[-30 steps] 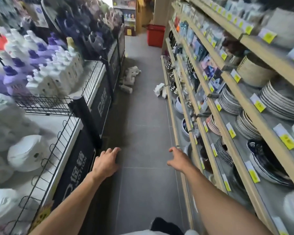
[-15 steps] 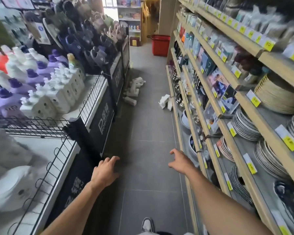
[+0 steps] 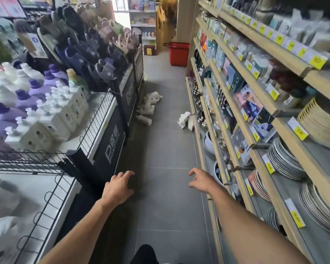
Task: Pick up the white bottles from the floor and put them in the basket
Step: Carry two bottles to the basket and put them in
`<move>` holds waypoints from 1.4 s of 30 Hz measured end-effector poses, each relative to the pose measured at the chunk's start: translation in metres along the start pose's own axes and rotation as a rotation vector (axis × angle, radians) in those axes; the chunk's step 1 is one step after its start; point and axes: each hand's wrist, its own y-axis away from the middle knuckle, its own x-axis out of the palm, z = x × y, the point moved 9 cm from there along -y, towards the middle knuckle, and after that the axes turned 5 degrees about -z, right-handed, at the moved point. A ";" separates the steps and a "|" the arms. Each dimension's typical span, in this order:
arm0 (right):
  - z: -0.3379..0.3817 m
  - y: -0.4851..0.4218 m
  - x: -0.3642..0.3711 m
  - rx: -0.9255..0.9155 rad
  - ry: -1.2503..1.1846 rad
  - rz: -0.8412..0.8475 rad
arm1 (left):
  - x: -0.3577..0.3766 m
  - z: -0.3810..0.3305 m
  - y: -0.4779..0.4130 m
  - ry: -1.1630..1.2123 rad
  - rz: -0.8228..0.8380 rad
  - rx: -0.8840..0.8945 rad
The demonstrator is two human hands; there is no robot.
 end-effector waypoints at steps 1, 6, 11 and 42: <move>0.001 -0.007 -0.001 0.005 0.009 0.011 | -0.002 0.000 -0.009 -0.002 -0.001 0.003; 0.012 -0.045 -0.001 0.039 0.049 0.057 | -0.011 0.000 -0.058 -0.004 0.007 0.042; 0.043 -0.088 -0.010 0.057 0.062 0.051 | -0.023 0.005 -0.116 0.019 0.020 0.075; 0.138 -0.383 -0.114 0.080 0.040 0.091 | -0.095 -0.003 -0.427 -0.028 0.078 0.135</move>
